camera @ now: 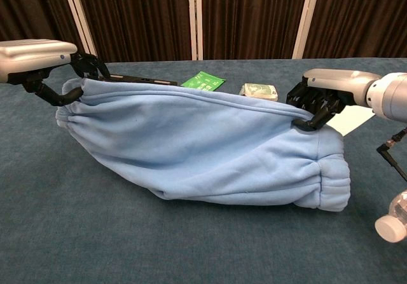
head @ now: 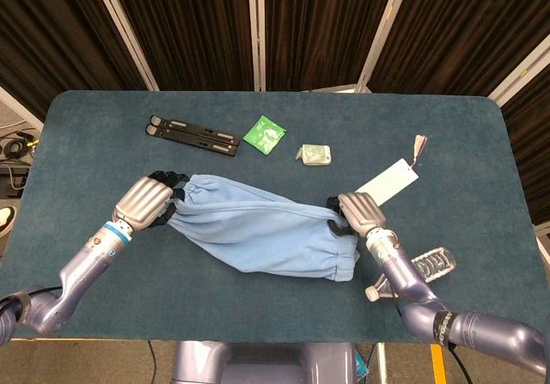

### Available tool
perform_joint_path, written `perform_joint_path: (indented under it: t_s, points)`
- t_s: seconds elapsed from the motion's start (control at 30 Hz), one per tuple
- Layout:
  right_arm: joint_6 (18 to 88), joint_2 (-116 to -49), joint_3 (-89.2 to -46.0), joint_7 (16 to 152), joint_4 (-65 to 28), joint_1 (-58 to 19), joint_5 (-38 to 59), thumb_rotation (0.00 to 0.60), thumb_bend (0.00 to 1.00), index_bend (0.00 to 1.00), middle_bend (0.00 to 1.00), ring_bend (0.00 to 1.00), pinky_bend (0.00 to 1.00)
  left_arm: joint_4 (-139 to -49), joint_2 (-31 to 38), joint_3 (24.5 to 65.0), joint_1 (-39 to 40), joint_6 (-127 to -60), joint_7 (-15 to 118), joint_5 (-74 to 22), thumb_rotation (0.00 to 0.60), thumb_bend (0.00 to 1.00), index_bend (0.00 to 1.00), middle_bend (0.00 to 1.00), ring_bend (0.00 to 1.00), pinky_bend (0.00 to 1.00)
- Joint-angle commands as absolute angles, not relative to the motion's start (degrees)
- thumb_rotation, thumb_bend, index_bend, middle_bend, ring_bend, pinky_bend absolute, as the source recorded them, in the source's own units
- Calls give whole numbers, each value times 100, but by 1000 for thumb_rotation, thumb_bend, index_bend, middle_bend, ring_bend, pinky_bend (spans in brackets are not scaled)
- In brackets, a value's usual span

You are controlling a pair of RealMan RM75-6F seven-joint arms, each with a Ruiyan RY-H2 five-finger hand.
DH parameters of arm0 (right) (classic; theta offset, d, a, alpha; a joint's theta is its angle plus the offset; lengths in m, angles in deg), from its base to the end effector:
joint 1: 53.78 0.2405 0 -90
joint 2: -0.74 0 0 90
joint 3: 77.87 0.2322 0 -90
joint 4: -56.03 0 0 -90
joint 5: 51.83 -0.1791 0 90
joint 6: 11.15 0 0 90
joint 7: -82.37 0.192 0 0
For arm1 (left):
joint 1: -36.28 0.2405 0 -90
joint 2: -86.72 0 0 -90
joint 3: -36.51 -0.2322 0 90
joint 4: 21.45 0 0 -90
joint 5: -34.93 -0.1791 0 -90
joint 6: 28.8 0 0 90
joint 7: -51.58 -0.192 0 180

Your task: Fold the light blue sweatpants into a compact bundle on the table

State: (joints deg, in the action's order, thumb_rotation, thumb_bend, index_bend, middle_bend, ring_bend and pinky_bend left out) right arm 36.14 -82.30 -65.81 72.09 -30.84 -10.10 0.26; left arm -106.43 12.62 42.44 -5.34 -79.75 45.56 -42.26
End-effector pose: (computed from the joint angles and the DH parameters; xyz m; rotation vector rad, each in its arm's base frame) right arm -0.1459 -0.3777 0.0090 1.7427 -1.2960 0.8980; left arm -0.1504 0.3679 0.0516 -1.9878 -0.8230 -0.8553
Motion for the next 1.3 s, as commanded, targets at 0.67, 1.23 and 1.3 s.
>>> perform_joint_path:
  t_s: [0.67, 1.23, 1.3]
  points:
    - [3494, -8483, -6773, 7846, -2153, -1034, 982, 600, 0, 8, 2, 34, 10, -8919, 81, 4444, -1065, -7349, 4374, -3631, 600, 647, 0, 0, 0, 0]
    - [4969, -7348, -7626, 8577, -2935, -1768, 3546, 600, 0, 89, 18, 0, 0, -9764, 753, 4690, -227, -8866, 5068, -3723, 600, 655, 0, 0, 0, 0]
    - [5162, -7271, -7797, 8599, -2951, -1819, 3938, 600, 0, 106, 34, 0, 0, -10038, 949, 4623, -22, -9048, 5075, -3706, 600, 656, 0, 0, 0, 0]
